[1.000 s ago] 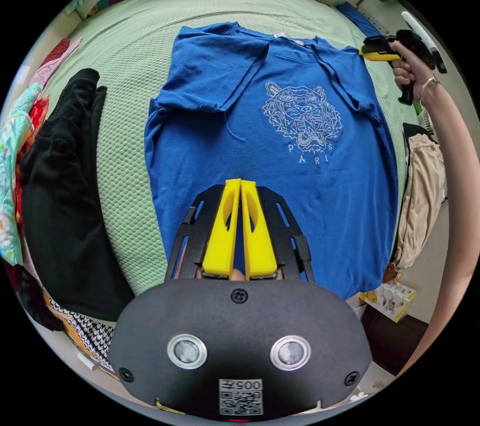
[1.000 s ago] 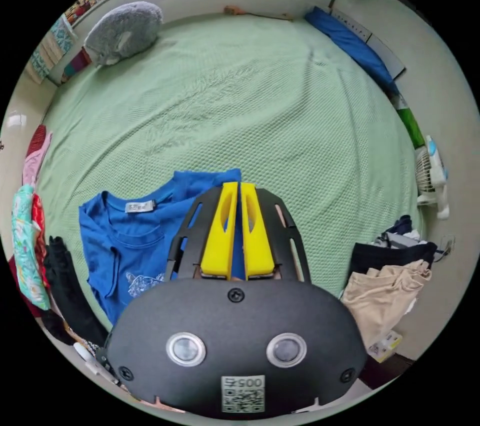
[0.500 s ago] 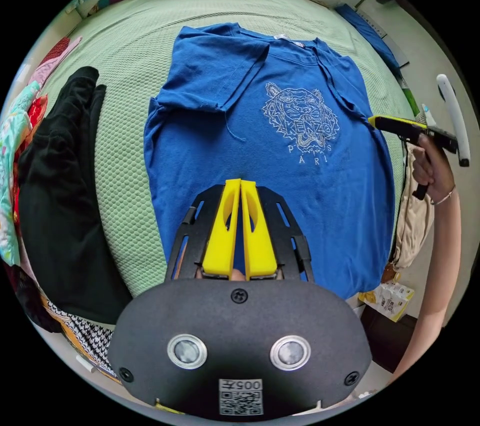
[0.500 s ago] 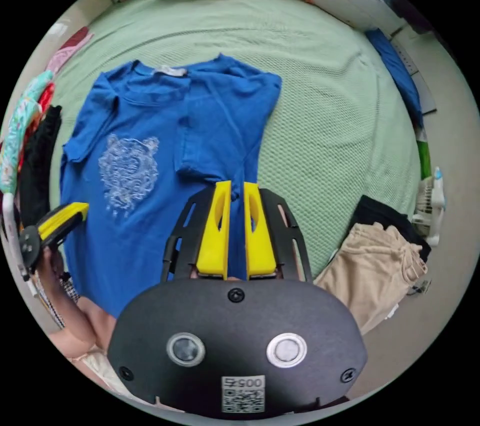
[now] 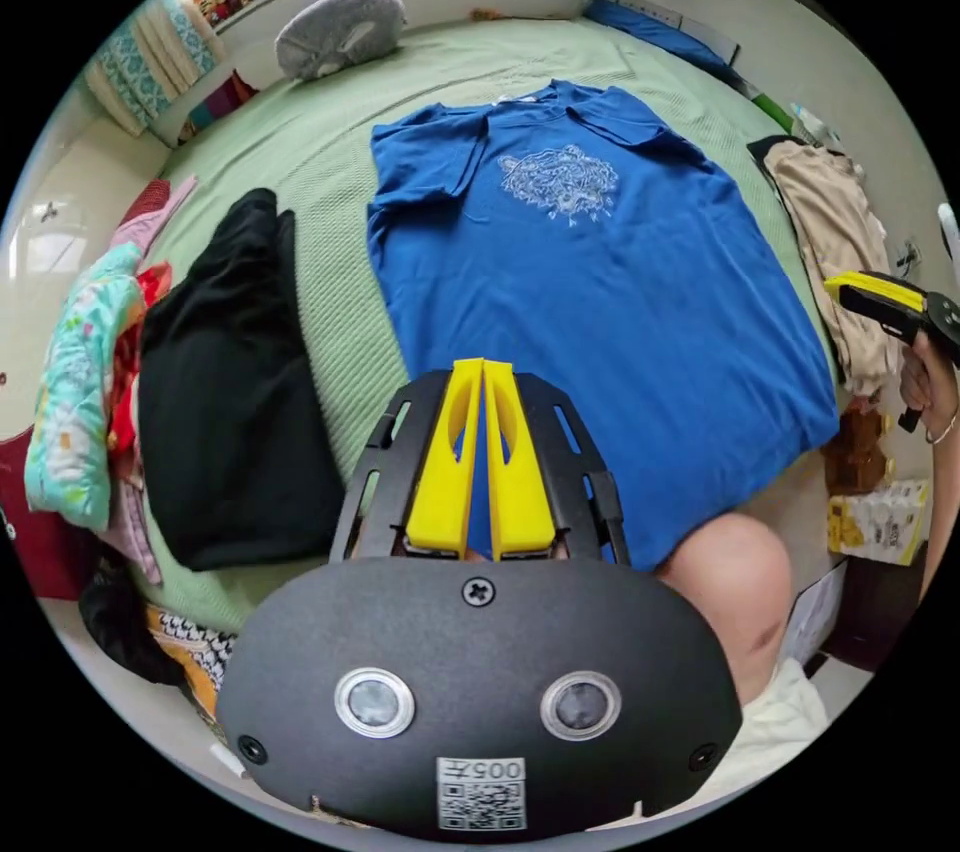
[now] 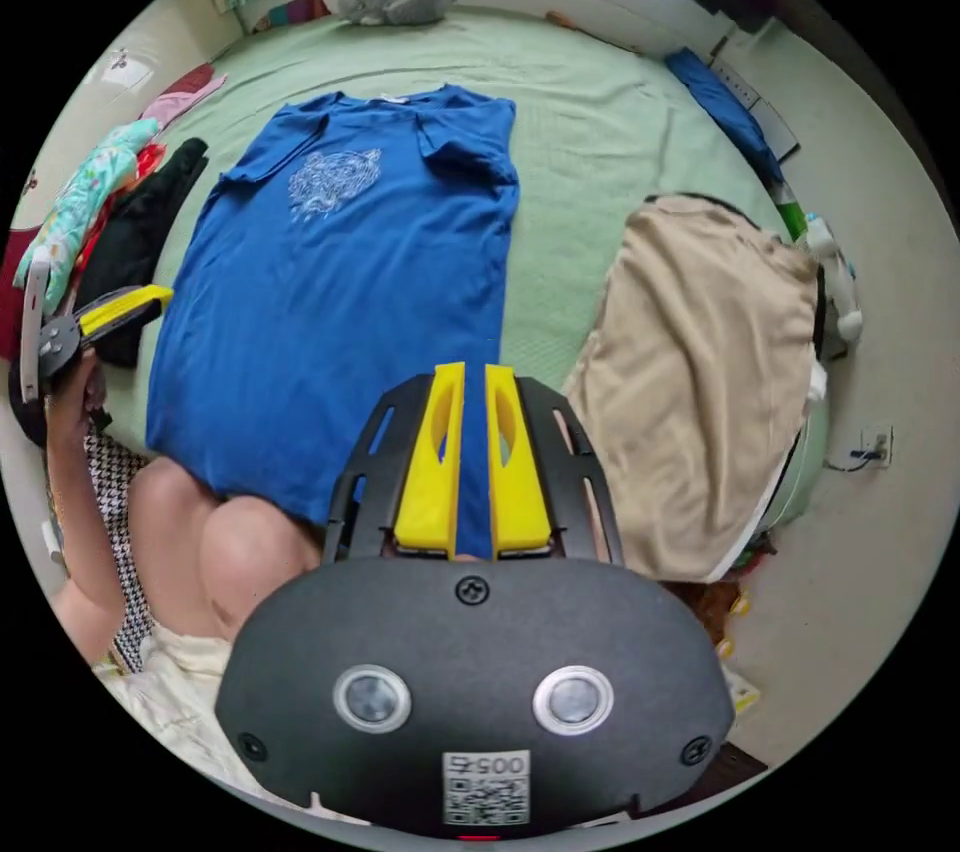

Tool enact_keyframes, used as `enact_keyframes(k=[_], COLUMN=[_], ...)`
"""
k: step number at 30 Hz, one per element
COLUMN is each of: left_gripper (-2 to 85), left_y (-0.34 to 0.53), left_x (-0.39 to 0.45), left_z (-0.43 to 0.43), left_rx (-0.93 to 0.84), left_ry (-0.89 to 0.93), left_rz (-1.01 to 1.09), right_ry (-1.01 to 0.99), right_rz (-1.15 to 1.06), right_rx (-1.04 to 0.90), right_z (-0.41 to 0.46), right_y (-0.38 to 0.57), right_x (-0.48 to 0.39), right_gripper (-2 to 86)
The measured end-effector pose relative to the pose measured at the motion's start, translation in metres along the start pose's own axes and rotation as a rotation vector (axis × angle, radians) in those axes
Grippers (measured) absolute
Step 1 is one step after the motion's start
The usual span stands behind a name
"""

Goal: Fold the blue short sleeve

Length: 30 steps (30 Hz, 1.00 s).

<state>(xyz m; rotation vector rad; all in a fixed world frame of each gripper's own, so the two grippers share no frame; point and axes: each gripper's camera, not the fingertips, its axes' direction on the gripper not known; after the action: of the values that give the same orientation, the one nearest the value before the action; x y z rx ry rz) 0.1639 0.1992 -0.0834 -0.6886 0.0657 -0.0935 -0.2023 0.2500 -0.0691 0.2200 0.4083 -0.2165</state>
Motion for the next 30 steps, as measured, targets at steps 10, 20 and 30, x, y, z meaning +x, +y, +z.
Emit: enact_keyframes(k=[10,20,30], left_gripper=[4.9,17.4,12.5], left_y=[0.152,0.198,0.222], left_x=[-0.016,-0.015,-0.011], left_z=[-0.042,-0.03,-0.047], left_rx=[-0.01,-0.062,-0.09], left_ry=[0.217,0.27,0.133], left_rz=[0.004,-0.089,-0.105], right_ry=[-0.063,-0.072,-0.118], right_rz=[0.003,0.037,0.102], right_rx=[-0.04,-0.043,-0.042], right_z=[0.013,0.021,0.024], right_y=[0.136,0.163,0.19], right_x=[0.016,0.021,0.036], right_gripper=[5.2,7.8,5.1])
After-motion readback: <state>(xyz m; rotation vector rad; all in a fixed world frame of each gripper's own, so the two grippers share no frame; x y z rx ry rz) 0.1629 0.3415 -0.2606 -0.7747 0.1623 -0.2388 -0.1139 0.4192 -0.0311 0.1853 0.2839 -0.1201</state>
